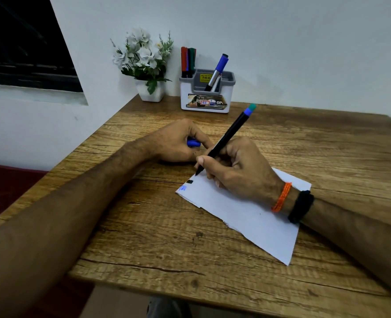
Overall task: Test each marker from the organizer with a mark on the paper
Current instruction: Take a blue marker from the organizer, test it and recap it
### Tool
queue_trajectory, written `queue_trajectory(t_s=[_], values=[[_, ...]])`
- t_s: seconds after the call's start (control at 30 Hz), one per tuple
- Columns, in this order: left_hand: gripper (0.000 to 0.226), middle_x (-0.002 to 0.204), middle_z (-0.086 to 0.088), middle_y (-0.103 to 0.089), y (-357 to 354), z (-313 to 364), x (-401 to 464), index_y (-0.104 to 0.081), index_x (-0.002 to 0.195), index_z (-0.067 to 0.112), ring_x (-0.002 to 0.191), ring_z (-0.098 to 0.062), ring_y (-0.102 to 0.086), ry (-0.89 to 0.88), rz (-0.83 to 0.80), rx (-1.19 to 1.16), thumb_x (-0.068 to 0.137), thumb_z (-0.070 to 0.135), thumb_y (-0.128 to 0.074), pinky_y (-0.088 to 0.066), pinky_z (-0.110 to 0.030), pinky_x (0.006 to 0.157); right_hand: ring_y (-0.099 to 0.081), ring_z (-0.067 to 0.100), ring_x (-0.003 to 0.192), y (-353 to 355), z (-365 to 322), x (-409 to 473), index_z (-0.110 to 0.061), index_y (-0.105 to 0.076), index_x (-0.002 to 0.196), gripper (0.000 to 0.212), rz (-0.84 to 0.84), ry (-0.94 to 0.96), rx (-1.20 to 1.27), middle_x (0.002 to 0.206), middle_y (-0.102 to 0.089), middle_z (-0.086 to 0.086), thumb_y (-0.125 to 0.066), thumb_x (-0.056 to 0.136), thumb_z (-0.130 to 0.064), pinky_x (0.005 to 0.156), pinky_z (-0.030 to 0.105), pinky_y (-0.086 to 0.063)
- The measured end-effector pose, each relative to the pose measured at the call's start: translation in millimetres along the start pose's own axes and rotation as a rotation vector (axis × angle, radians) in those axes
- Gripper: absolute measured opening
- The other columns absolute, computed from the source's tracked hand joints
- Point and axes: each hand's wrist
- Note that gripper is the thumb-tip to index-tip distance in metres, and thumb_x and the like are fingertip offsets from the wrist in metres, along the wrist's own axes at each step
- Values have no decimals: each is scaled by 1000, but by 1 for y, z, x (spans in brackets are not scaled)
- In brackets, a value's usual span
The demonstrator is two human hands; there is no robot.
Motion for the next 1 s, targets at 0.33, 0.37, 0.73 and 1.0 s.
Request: queue_trajectory(t_s=[0.33,0.37,0.73,1.0], values=[[33,84,28,-71,-1,-2,0,-70,89,46,78,6,-64,13,7,14,83,14,-72,-51,-25,77,-57,0,42,-2,1,-1,-16,-73,75,18,-5,-1,5,49,-60,-17,-68,92,-15,45,9,-40],[33,88,25,-72,-2,-2,0,-71,90,45,81,4,-65,14,14,10,83,13,-72,-53,-28,80,-57,-1,43,-2,1,-1,-17,-72,74,18,9,-5,0,49,-61,-17,-68,91,-15,45,10,-40],[35,90,21,-73,-2,-2,0,-70,86,49,80,1,-66,11,16,0,83,14,-72,-52,-30,81,-59,1,44,-2,1,-2,-18,-72,75,16,11,-11,-13,56,-65,-12,-69,91,-16,45,15,-44],[34,90,22,-73,-2,-3,0,-70,85,49,82,3,-65,10,5,-5,82,15,-72,-52,-30,82,-58,0,43,-1,2,-2,-10,-76,81,15,15,-22,4,51,-62,-15,-68,92,-16,44,11,-40]])
Point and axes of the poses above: each hand's wrist, its own x-axis towards the middle knuckle, its own y-axis out of the back of the hand, z = x × y
